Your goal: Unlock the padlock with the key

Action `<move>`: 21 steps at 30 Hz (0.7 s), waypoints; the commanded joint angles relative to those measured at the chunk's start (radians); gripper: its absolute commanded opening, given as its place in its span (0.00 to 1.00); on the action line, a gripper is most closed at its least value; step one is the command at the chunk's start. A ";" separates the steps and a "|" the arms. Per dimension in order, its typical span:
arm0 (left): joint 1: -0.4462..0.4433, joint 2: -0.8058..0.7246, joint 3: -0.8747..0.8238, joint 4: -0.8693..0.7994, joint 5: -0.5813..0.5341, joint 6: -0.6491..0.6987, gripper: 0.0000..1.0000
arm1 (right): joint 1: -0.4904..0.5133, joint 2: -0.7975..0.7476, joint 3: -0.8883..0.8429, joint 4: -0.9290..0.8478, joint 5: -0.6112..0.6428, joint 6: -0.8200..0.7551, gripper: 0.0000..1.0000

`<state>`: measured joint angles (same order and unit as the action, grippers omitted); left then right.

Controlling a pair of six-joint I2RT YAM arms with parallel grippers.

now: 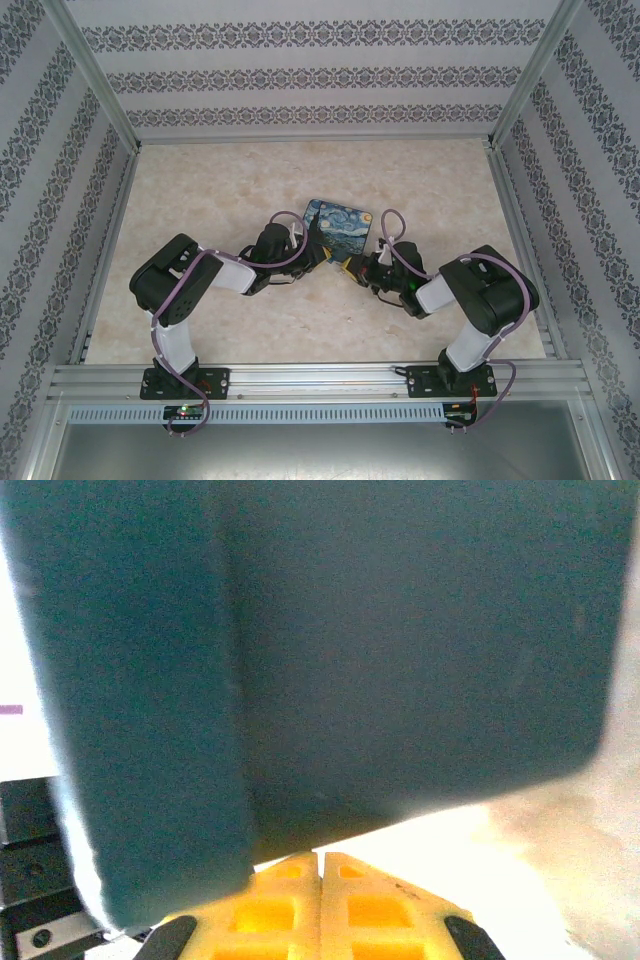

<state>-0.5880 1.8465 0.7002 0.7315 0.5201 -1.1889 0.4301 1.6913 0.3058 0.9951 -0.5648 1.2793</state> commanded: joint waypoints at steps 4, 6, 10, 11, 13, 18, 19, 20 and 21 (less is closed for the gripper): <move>-0.006 -0.027 0.021 -0.027 0.004 0.026 0.00 | 0.008 0.018 0.013 0.019 0.003 -0.020 0.00; -0.006 -0.028 0.021 -0.029 0.003 0.025 0.00 | 0.009 0.025 0.025 0.019 0.004 -0.018 0.00; -0.006 -0.026 0.020 -0.027 0.004 0.025 0.00 | 0.011 0.033 0.031 0.013 0.004 -0.015 0.00; -0.006 -0.026 0.020 -0.027 0.003 0.025 0.00 | 0.011 0.034 0.058 0.013 0.003 -0.013 0.00; -0.006 -0.026 0.019 -0.027 0.004 0.025 0.00 | 0.012 0.039 0.072 0.011 0.002 -0.012 0.00; -0.006 -0.026 0.020 -0.027 0.005 0.025 0.00 | 0.015 0.053 0.098 0.009 0.002 -0.005 0.00; -0.006 -0.027 0.020 -0.028 0.005 0.025 0.00 | 0.016 0.054 0.102 0.009 0.002 -0.003 0.00; -0.006 -0.026 0.020 -0.027 0.005 0.024 0.00 | 0.016 0.054 0.106 0.008 0.002 -0.002 0.00; -0.006 -0.026 0.019 -0.027 0.006 0.024 0.00 | 0.017 0.054 0.110 0.007 0.002 -0.002 0.00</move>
<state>-0.5869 1.8435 0.7040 0.7227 0.5037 -1.1866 0.4301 1.7344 0.3809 0.9703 -0.5652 1.2804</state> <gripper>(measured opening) 0.091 0.064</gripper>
